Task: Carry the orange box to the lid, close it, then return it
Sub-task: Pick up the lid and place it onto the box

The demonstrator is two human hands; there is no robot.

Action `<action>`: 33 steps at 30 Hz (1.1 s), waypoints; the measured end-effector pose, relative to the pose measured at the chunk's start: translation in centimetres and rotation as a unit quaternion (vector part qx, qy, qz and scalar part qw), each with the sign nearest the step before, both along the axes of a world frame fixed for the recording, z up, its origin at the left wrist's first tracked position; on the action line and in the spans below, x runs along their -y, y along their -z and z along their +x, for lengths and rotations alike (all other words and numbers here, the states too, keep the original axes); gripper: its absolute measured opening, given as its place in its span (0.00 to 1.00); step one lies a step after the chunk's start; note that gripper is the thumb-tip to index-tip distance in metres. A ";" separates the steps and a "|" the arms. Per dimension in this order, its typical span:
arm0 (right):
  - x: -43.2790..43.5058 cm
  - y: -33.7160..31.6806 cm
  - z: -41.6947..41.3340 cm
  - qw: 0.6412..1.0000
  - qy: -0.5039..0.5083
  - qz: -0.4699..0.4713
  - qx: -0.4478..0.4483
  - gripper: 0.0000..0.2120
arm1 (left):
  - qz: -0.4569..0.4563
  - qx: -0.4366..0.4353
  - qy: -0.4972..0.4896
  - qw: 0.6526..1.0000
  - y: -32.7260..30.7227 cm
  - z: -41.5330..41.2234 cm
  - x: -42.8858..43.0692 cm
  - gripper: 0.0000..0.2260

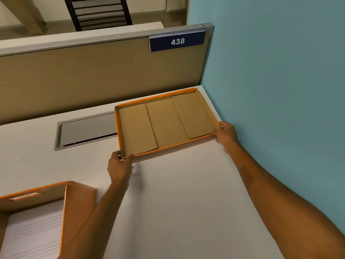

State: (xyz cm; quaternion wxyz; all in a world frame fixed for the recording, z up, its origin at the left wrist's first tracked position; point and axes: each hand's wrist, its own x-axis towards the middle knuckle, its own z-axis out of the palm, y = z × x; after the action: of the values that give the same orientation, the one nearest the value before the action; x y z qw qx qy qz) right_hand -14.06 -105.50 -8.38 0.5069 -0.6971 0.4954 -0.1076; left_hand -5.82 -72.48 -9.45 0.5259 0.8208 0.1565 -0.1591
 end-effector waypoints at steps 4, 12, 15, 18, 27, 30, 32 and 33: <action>-0.1 -0.8 -0.4 0.976 0.055 0.178 0.110 0.20 | -0.076 -0.024 -0.049 0.996 -0.7 0.1 -0.5 0.25; -1.8 -2.7 -3.9 0.932 0.075 0.277 0.222 0.19 | -0.273 -0.052 -0.089 0.956 -3.3 -1.9 -1.7 0.24; -3.1 -3.7 -5.5 0.922 0.079 0.291 0.244 0.20 | -0.332 -0.049 -0.076 0.939 -4.8 -3.3 -2.1 0.29; -4.5 -4.6 -7.4 0.909 0.084 0.311 0.266 0.21 | -0.359 -0.023 -0.092 0.928 -6.4 -5.1 -2.4 0.33; -8.1 -6.7 -14.9 0.902 0.071 0.331 0.268 0.20 | -0.420 0.037 -0.102 0.901 -12.1 -12.1 -4.7 0.30; -9.5 -7.3 -17.6 0.923 0.052 0.300 0.236 0.19 | -0.406 0.056 -0.107 0.906 -13.9 -14.7 -5.8 0.33; -10.7 -7.8 -19.4 0.969 0.035 0.176 0.167 0.21 | -0.402 0.070 -0.097 0.908 -14.8 -16.5 -6.8 0.34; -11.3 -8.0 -20.2 0.992 0.016 0.046 0.119 0.22 | -0.399 0.079 -0.089 0.909 -15.2 -17.4 -7.3 0.33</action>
State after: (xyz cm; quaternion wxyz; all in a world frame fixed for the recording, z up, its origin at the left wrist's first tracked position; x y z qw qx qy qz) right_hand -34.28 -94.22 -0.35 0.5925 -0.6468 0.4471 -0.1752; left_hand -23.22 -65.23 5.77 0.8319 0.5355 0.1101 -0.0953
